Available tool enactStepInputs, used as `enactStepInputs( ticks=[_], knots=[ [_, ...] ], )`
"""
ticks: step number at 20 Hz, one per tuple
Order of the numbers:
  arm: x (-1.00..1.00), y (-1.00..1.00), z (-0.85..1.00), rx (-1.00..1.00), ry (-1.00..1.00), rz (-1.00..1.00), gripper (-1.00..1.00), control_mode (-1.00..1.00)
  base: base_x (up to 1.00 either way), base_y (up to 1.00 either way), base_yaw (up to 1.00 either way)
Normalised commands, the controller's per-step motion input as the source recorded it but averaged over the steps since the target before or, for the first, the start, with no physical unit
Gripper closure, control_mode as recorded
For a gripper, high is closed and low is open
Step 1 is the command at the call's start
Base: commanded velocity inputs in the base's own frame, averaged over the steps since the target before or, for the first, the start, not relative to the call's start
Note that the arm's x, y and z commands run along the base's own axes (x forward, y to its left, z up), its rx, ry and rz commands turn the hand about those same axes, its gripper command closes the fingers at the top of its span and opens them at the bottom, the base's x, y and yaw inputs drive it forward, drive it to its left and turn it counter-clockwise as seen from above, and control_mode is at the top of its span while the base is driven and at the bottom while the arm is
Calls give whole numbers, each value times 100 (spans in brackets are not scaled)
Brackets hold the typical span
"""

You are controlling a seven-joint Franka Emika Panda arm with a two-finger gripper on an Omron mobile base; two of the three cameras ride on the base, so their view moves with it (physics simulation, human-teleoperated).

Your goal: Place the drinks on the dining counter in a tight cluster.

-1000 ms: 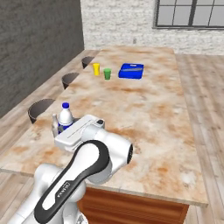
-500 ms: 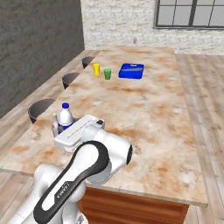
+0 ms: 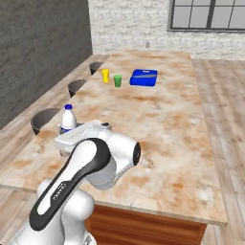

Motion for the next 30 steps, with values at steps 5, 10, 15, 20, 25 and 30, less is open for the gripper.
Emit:
enactStepInputs(
  ticks=[5, 10, 15, 20, 25, 30],
  knots=[
    [69, -1, 12, -24, 25, 2, 100, -100, 0, 0, 0],
    [61, -2, -49, -13, 0, 1, 100, -100, 0, 0, 0],
    [44, 0, -98, 0, -5, 3, 100, -100, 0, 0, 0],
    [40, 5, -66, 0, 0, 1, 100, -100, 0, 0, 0],
    [35, 0, -35, 19, 0, 0, 100, -100, 0, 0, 0],
    [29, 0, -21, 12, 0, 0, 100, -100, 0, 0, 0]
  ],
)
